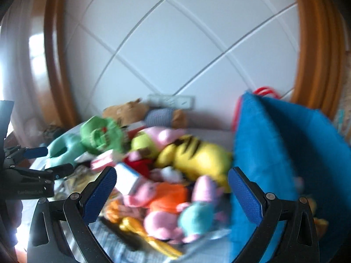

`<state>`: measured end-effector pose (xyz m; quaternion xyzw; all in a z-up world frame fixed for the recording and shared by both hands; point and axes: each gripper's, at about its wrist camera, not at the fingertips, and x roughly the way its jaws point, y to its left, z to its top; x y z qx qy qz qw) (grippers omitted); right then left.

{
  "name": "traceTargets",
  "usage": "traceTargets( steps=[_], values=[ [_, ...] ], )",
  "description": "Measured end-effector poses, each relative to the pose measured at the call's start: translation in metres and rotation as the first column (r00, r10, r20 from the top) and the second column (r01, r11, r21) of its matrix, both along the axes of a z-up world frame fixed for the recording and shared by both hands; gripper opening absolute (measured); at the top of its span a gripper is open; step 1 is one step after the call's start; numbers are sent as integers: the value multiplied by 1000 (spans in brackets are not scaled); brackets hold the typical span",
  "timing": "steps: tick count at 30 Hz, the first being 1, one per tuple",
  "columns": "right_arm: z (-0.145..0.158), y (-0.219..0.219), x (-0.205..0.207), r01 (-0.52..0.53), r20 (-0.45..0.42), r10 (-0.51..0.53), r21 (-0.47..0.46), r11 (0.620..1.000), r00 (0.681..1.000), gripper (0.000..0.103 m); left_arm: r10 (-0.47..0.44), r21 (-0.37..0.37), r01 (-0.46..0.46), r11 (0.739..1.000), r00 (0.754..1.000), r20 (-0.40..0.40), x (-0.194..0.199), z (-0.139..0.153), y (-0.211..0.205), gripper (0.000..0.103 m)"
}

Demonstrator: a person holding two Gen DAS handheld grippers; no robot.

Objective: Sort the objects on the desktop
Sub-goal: 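Withdraw both grippers from the crate back over the heap, then reach left gripper toward the white-green patch box while right reaches the tape roll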

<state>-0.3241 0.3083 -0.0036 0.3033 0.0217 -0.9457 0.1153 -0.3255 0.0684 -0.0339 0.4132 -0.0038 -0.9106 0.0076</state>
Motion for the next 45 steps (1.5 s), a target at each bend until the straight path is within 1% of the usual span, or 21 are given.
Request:
traceTargets(
  steps=[3, 7, 9, 15, 20, 24, 27, 29, 31, 34, 35, 37, 38, 41, 42, 43, 45],
  values=[
    [-26, -35, -11, -61, 68, 63, -26, 998, 996, 102, 96, 2, -96, 995, 994, 47, 8, -22, -49, 91],
    [-61, -73, -22, -117, 149, 120, -31, 993, 981, 103, 215, -5, -216, 976, 970, 110, 22, -51, -112, 91],
    [-77, -91, -25, -141, 183, 145, -34, 989, 972, 103, 258, -5, -259, 966, 957, 132, 30, -63, -137, 91],
    [-119, -137, -35, -201, 286, 204, -42, 979, 936, 103, 346, 1, -354, 935, 917, 198, 50, -100, -194, 91],
    [-143, -169, -37, -249, 341, 247, -40, 968, 907, 103, 380, 17, -399, 917, 885, 267, 56, -135, -218, 91],
    [-164, -195, -37, -308, 387, 298, -36, 951, 873, 103, 403, 36, -436, 899, 858, 319, 62, -161, -230, 91],
    [-177, -212, -37, -356, 408, 344, -48, 933, 846, 103, 434, 44, -475, 879, 835, 338, 66, -175, -232, 91],
    [-184, -222, -37, -395, 415, 378, -48, 917, 828, 102, 477, 54, -523, 851, 811, 340, 71, -183, -230, 91],
    [-189, -231, -38, -444, 416, 422, -47, 895, 806, 102, 531, 74, -585, 808, 776, 339, 78, -191, -225, 91],
    [-194, -246, -40, -537, 409, 506, -43, 842, 760, 102, 588, 90, -649, 755, 732, 345, 84, -204, -213, 91],
    [-195, -250, -41, -566, 400, 531, -36, 824, 747, 101, 605, 95, -669, 737, 716, 347, 86, -208, -209, 91],
    [-197, -255, -44, -608, 386, 571, -31, 793, 725, 97, 636, 94, -699, 709, 691, 344, 88, -216, -197, 91],
    [-199, -257, -46, -627, 380, 589, -30, 779, 713, 97, 647, 97, -710, 697, 682, 342, 89, -220, -190, 91],
    [-203, -258, -52, -666, 367, 627, -27, 746, 687, 97, 664, 86, -725, 684, 667, 338, 85, -234, -175, 91],
    [-205, -257, -54, -674, 366, 635, -27, 738, 681, 97, 674, 73, -732, 677, 657, 337, 82, -239, -173, 91],
    [-207, -257, -56, -681, 365, 642, -27, 732, 675, 97, 687, 67, -745, 664, 643, 337, 79, -246, -174, 91],
    [-211, -257, -60, -695, 364, 654, -27, 719, 663, 97, 702, 112, -762, 638, 635, 321, 77, -249, -179, 91]
  ],
)
